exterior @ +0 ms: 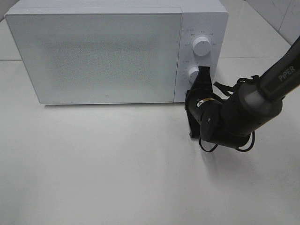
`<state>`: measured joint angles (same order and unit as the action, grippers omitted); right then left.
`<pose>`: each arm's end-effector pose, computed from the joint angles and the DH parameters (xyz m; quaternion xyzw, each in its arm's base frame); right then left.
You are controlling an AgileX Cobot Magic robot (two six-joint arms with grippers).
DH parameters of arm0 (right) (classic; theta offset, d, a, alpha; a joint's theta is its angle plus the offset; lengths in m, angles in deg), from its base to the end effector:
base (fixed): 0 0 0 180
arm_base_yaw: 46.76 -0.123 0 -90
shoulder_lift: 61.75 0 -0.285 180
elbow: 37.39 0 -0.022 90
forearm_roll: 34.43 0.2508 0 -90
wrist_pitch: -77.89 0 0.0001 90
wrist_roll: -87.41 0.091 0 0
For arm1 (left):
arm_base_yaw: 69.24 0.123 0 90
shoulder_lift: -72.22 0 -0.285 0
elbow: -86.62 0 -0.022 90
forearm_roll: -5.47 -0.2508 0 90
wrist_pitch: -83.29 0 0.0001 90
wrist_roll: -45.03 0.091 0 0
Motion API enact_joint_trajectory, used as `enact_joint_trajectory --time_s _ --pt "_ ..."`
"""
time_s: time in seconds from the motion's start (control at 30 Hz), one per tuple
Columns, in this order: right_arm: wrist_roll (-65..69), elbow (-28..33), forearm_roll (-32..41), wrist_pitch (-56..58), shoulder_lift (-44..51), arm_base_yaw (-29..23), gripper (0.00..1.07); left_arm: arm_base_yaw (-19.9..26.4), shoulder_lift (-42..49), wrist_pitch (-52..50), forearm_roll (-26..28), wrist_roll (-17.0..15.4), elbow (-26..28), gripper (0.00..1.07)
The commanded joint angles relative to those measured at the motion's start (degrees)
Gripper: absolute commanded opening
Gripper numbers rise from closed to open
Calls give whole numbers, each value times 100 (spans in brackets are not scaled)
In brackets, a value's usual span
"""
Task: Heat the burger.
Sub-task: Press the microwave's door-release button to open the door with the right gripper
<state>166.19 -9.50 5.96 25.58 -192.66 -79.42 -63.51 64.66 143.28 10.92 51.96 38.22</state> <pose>0.3359 0.1599 0.0804 0.6005 0.5616 0.4119 0.3928 -0.0047 -0.0080 0.2795 0.0105 0.8468 0.0112 0.5317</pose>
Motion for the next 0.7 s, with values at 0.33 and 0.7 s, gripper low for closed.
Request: enact_joint_trajectory --time_s 0.33,0.7 --pt "-510 -160 -115 -206 -40 138 0 23 120 -46 23 -17 -23 101" --pt "-985 -521 -103 -710 -40 309 0 23 120 -46 23 -17 -23 101"
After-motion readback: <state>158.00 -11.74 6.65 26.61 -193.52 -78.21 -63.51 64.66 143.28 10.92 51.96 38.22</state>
